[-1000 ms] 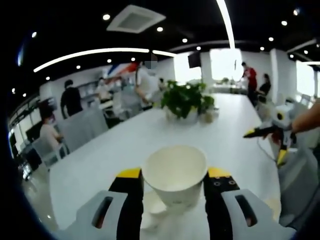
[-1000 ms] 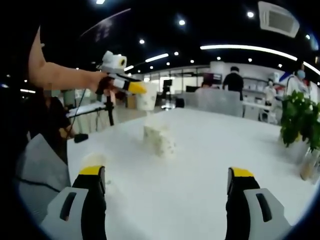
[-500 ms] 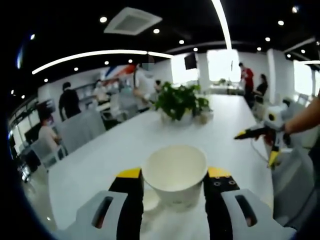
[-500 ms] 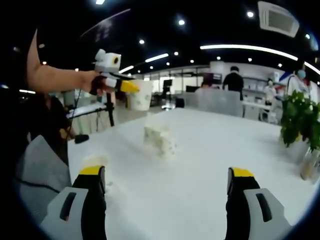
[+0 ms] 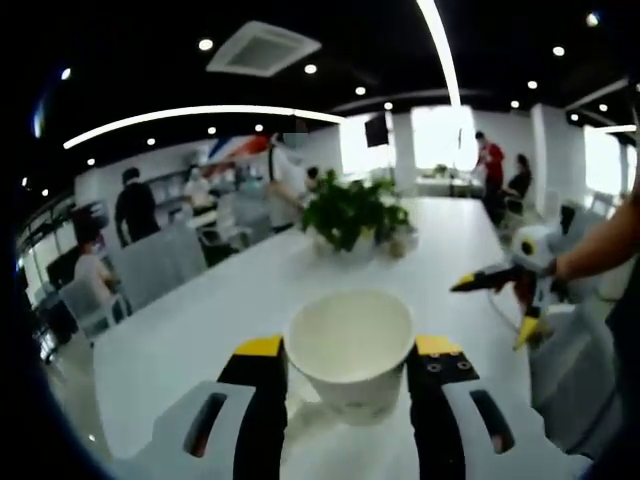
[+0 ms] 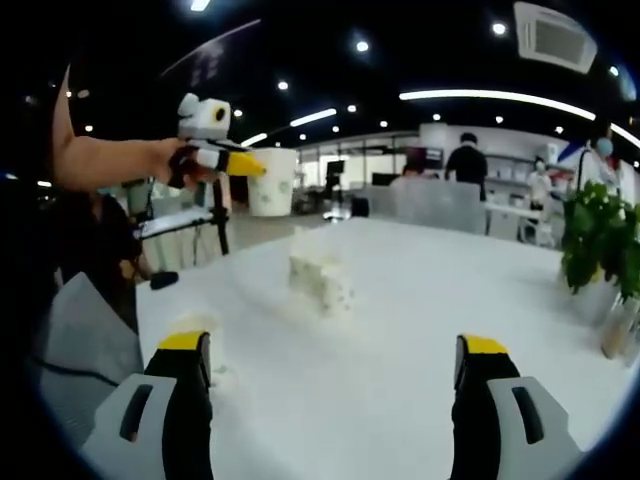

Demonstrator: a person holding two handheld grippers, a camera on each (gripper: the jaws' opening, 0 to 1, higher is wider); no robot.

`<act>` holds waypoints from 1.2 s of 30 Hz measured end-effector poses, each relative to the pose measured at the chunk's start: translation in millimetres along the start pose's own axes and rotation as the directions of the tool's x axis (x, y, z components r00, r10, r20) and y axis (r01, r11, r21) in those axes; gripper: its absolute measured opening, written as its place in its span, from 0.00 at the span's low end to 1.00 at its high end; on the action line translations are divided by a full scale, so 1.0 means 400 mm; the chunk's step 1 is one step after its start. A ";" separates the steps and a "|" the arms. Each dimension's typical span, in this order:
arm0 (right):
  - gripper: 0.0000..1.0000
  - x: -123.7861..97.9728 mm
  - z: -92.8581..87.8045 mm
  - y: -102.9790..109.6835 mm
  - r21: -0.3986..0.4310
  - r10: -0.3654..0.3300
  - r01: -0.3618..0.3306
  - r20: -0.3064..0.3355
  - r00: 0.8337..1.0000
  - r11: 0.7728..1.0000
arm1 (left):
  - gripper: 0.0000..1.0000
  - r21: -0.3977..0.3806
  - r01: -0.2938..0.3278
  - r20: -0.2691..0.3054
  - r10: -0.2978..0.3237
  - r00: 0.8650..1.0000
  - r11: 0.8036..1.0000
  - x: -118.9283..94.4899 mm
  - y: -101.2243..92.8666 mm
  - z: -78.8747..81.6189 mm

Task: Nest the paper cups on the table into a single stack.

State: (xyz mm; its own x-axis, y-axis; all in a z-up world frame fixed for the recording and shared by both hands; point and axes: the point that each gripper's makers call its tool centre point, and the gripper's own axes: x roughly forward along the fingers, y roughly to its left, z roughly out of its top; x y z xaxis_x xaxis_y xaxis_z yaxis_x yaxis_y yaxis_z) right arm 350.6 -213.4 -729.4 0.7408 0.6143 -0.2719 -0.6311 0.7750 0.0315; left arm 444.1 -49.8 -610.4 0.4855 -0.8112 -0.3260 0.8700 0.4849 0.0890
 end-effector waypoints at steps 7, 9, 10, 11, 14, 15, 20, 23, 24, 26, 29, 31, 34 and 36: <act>1.00 0.001 0.003 0.001 0.001 -0.001 0.001 0.003 1.000 1.000 | 0.45 0.004 0.012 0.002 -0.012 1.000 1.000 -0.007 -0.028 0.008; 1.00 0.001 0.003 0.003 0.000 0.000 0.000 0.004 1.000 1.000 | 0.45 0.010 0.015 0.005 -0.015 1.000 1.000 -0.011 -0.039 0.012; 1.00 0.001 0.003 0.002 0.000 0.000 0.000 0.004 1.000 1.000 | 0.45 0.012 0.016 0.006 -0.016 1.000 1.000 -0.012 -0.044 0.015; 1.00 0.001 0.003 0.002 0.000 0.000 0.000 0.004 1.000 1.000 | 0.45 0.013 0.016 0.007 -0.016 1.000 1.000 -0.014 -0.048 0.017; 1.00 -0.001 0.001 0.003 0.003 -0.001 0.001 0.006 1.000 1.000 | 0.45 0.012 0.015 0.013 -0.015 1.000 1.000 -0.019 -0.060 0.026; 1.00 -0.002 -0.001 0.002 0.004 -0.001 0.001 0.006 1.000 1.000 | 0.45 0.008 0.015 0.014 -0.015 1.000 1.000 -0.021 -0.064 0.027; 1.00 -0.006 -0.006 0.005 0.005 -0.001 0.001 0.003 1.000 1.000 | 0.45 0.007 0.017 0.022 -0.017 1.000 1.000 -0.030 -0.087 0.030; 1.00 -0.010 -0.003 0.004 0.006 -0.005 0.005 0.005 1.000 1.000 | 0.45 0.000 0.022 0.028 -0.022 0.999 1.000 -0.039 -0.103 0.035; 1.00 -0.011 -0.001 0.004 0.007 -0.006 0.006 0.006 1.000 1.000 | 0.45 0.002 0.022 0.029 -0.023 0.999 1.000 -0.041 -0.106 0.037; 1.00 -0.012 -0.001 0.003 0.007 -0.007 0.007 0.007 1.000 1.000 | 0.45 0.007 0.025 0.032 -0.025 0.999 1.000 -0.045 -0.113 0.042; 1.00 -0.013 0.002 0.006 0.006 -0.006 0.006 0.009 1.000 1.000 | 0.45 0.008 0.025 0.036 -0.025 0.999 1.000 -0.050 -0.119 0.046; 1.00 -0.013 0.002 0.009 0.004 -0.004 0.004 0.009 1.000 1.000 | 0.45 0.011 0.026 0.039 -0.027 0.999 1.000 -0.054 -0.126 0.047; 1.00 -0.014 0.003 0.012 0.003 -0.001 0.001 0.008 1.000 1.000 | 0.45 0.039 0.019 0.032 -0.021 0.999 0.999 -0.061 -0.135 0.044; 1.00 -0.014 0.004 0.012 0.001 0.000 0.000 0.007 1.000 1.000 | 0.45 0.039 0.018 0.031 -0.020 0.999 0.999 -0.063 -0.138 0.043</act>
State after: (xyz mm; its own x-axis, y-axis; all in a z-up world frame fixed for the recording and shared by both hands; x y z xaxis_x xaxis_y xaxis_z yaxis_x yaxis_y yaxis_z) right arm 343.5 -212.9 -726.3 0.7421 0.6155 -0.2653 -0.6311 0.7750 0.0327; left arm 385.2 -61.6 -591.0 0.4708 -0.8302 -0.2987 0.8815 0.4569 0.1195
